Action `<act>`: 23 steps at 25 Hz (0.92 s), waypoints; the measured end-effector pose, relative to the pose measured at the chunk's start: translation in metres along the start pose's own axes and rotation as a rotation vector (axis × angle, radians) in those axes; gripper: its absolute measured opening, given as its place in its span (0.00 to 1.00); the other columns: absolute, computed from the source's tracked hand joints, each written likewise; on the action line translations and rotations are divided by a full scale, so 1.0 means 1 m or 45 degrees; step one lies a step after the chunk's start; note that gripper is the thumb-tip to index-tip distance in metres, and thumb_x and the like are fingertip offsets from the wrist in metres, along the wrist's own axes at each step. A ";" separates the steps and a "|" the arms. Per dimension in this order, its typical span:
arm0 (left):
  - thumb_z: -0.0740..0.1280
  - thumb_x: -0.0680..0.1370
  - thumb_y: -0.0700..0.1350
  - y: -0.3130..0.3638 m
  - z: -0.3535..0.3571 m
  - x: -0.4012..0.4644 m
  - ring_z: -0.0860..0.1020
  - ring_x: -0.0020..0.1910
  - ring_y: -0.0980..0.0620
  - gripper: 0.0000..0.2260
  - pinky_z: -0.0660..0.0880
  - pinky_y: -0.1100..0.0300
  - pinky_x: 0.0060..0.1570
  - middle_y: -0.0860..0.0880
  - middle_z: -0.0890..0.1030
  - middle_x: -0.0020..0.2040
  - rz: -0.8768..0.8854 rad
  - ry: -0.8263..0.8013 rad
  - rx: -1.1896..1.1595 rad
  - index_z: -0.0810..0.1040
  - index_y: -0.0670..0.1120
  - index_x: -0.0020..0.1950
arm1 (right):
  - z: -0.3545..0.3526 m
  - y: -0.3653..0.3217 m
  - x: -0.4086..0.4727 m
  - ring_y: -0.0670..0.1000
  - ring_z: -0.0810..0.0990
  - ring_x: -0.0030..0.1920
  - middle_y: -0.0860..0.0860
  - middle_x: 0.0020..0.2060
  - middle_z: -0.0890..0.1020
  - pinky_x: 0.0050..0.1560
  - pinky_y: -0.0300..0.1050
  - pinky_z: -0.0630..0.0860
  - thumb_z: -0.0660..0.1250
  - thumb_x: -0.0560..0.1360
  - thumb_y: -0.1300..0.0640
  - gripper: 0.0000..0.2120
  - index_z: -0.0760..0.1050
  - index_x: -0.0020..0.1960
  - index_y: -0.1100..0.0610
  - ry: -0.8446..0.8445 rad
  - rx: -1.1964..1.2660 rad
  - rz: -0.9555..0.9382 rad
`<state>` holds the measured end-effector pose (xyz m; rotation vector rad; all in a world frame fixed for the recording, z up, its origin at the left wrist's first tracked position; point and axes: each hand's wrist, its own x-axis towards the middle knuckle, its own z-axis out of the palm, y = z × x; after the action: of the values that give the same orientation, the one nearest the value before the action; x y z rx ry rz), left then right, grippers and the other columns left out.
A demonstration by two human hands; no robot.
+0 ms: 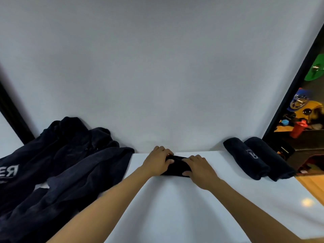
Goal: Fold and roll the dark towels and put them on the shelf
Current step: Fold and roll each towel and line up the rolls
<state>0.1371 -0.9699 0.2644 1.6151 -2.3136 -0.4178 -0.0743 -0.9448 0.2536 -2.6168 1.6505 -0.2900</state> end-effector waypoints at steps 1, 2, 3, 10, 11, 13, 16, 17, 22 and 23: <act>0.63 0.80 0.50 0.000 0.004 -0.001 0.72 0.54 0.49 0.10 0.69 0.57 0.54 0.50 0.78 0.52 0.056 0.204 0.077 0.79 0.49 0.57 | -0.005 0.001 0.008 0.54 0.73 0.56 0.50 0.55 0.77 0.52 0.43 0.67 0.63 0.79 0.46 0.19 0.71 0.67 0.51 -0.074 0.079 0.045; 0.62 0.79 0.52 0.001 0.008 -0.001 0.73 0.53 0.49 0.11 0.69 0.57 0.53 0.51 0.79 0.50 0.116 0.336 0.151 0.80 0.49 0.55 | -0.009 0.004 0.016 0.54 0.74 0.53 0.50 0.52 0.77 0.48 0.44 0.68 0.63 0.78 0.46 0.15 0.73 0.63 0.51 -0.141 0.204 0.094; 0.62 0.78 0.57 0.001 0.010 -0.001 0.74 0.51 0.50 0.14 0.69 0.57 0.53 0.52 0.80 0.49 0.167 0.379 0.202 0.80 0.50 0.55 | -0.010 0.009 0.022 0.54 0.76 0.50 0.49 0.48 0.78 0.46 0.44 0.70 0.63 0.78 0.46 0.12 0.74 0.58 0.50 -0.195 0.328 0.146; 0.68 0.68 0.58 -0.019 0.016 0.025 0.73 0.53 0.48 0.23 0.67 0.58 0.62 0.50 0.77 0.53 0.233 0.064 0.256 0.75 0.47 0.59 | 0.008 0.009 0.042 0.53 0.73 0.55 0.49 0.53 0.75 0.56 0.48 0.70 0.53 0.81 0.47 0.15 0.71 0.61 0.52 0.153 0.195 0.361; 0.69 0.68 0.58 -0.017 0.015 0.028 0.72 0.53 0.48 0.23 0.67 0.57 0.60 0.50 0.77 0.52 0.207 0.028 0.257 0.75 0.47 0.57 | 0.017 0.005 0.040 0.54 0.75 0.53 0.49 0.51 0.76 0.54 0.47 0.69 0.50 0.80 0.48 0.17 0.73 0.58 0.53 0.280 0.080 0.294; 0.69 0.69 0.59 -0.014 0.010 0.037 0.72 0.54 0.47 0.23 0.66 0.58 0.55 0.50 0.76 0.53 0.153 -0.072 0.243 0.74 0.46 0.57 | 0.027 0.001 0.028 0.52 0.77 0.51 0.47 0.49 0.78 0.53 0.45 0.68 0.51 0.79 0.46 0.18 0.76 0.54 0.53 0.406 0.120 0.216; 0.69 0.70 0.60 -0.006 0.001 0.049 0.71 0.57 0.47 0.24 0.66 0.57 0.54 0.48 0.75 0.56 0.138 -0.252 0.273 0.73 0.46 0.59 | 0.027 0.004 0.013 0.48 0.75 0.49 0.45 0.49 0.78 0.55 0.45 0.69 0.62 0.71 0.37 0.23 0.75 0.58 0.52 0.245 0.138 0.197; 0.70 0.70 0.60 -0.004 -0.002 0.051 0.70 0.58 0.47 0.26 0.67 0.57 0.55 0.48 0.74 0.57 0.157 -0.317 0.304 0.73 0.45 0.60 | 0.022 0.005 0.011 0.49 0.76 0.49 0.45 0.49 0.79 0.54 0.44 0.69 0.64 0.70 0.38 0.24 0.75 0.59 0.52 0.166 0.082 0.212; 0.71 0.64 0.59 0.011 0.011 0.050 0.69 0.57 0.47 0.30 0.66 0.55 0.59 0.49 0.72 0.58 0.514 -0.131 0.598 0.69 0.46 0.61 | -0.008 0.007 -0.011 0.50 0.77 0.45 0.47 0.45 0.80 0.48 0.44 0.71 0.68 0.71 0.41 0.17 0.71 0.51 0.51 -0.088 0.372 0.489; 0.71 0.64 0.57 0.018 0.017 0.048 0.69 0.55 0.47 0.28 0.65 0.54 0.58 0.49 0.73 0.56 0.582 -0.079 0.647 0.70 0.46 0.59 | -0.010 0.011 -0.020 0.50 0.78 0.45 0.48 0.44 0.80 0.48 0.44 0.73 0.69 0.71 0.41 0.17 0.71 0.51 0.52 -0.143 0.523 0.573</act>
<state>0.0989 -1.0077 0.2596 1.1880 -2.8883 0.2469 -0.0946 -0.9310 0.2595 -1.8812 1.8436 -0.3997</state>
